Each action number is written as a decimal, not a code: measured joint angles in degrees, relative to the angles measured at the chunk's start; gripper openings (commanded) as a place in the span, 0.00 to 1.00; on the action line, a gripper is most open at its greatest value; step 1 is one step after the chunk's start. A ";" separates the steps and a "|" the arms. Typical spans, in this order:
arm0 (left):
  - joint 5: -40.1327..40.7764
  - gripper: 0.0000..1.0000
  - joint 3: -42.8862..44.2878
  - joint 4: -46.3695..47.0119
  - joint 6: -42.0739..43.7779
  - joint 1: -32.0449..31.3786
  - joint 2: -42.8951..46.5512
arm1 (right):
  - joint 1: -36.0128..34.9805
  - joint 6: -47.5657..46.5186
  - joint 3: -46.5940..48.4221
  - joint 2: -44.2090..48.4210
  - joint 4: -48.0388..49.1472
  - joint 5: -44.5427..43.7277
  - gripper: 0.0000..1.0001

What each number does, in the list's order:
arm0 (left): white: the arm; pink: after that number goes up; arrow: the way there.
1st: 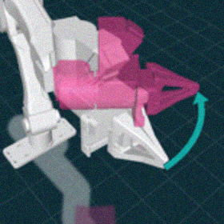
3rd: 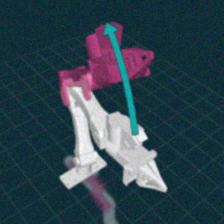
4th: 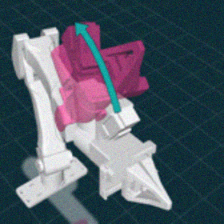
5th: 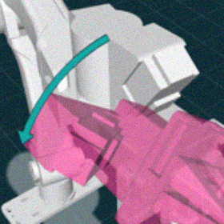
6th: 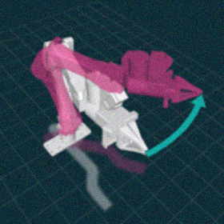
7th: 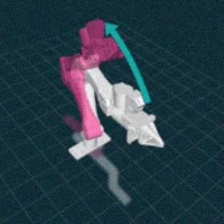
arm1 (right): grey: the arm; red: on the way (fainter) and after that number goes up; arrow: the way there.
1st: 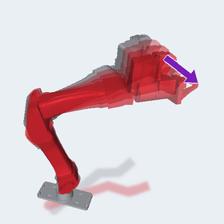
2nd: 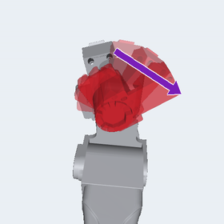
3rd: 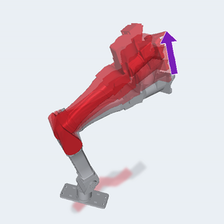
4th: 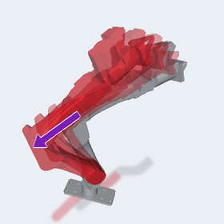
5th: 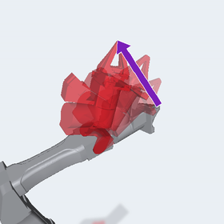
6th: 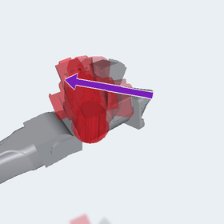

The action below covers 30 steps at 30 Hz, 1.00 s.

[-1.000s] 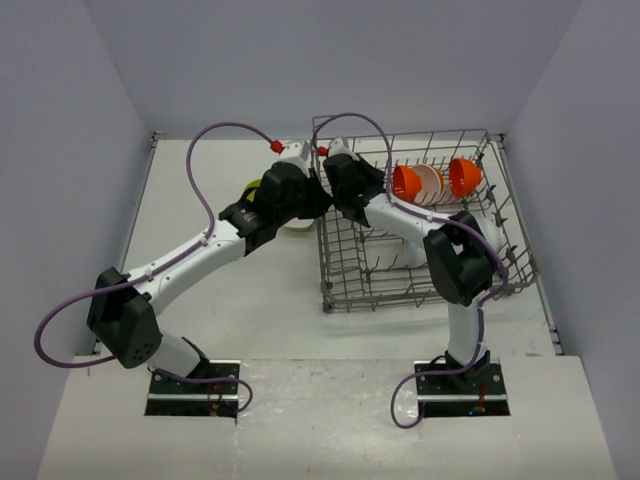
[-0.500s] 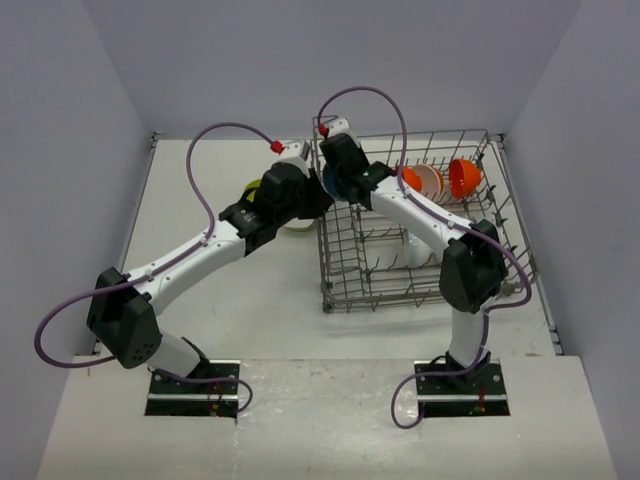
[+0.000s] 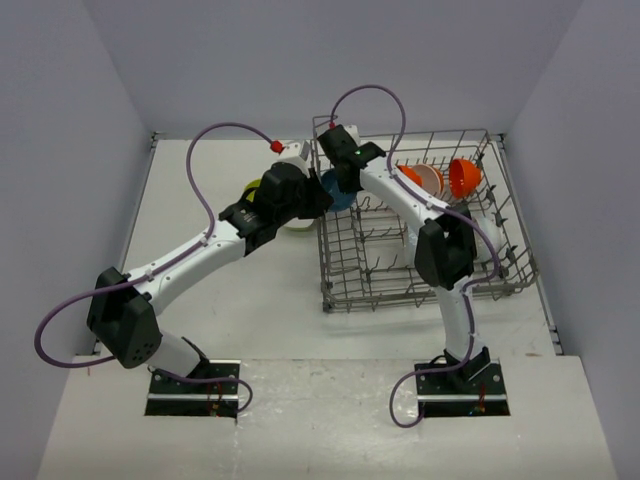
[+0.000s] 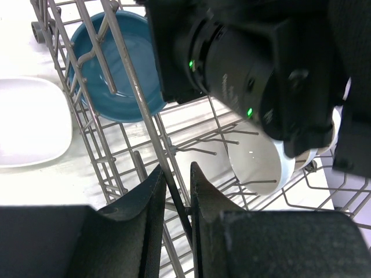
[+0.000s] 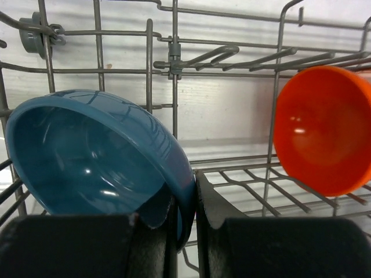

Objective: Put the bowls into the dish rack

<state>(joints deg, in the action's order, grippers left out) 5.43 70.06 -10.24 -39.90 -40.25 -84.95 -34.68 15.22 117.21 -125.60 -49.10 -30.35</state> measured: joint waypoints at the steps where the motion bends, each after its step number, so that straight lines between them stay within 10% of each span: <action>1: -0.02 0.00 -0.02 0.04 0.00 0.00 0.00 | 0.48 1.11 0.37 -0.07 -0.55 1.31 0.10; 30: -0.09 0.00 -0.11 0.31 0.00 0.02 -0.02 | 1.90 7.80 -1.90 4.28 2.62 18.10 0.50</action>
<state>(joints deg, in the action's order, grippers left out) 5.34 69.95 -9.93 -39.90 -40.23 -84.97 -32.77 23.03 115.31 -121.32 -46.48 -12.25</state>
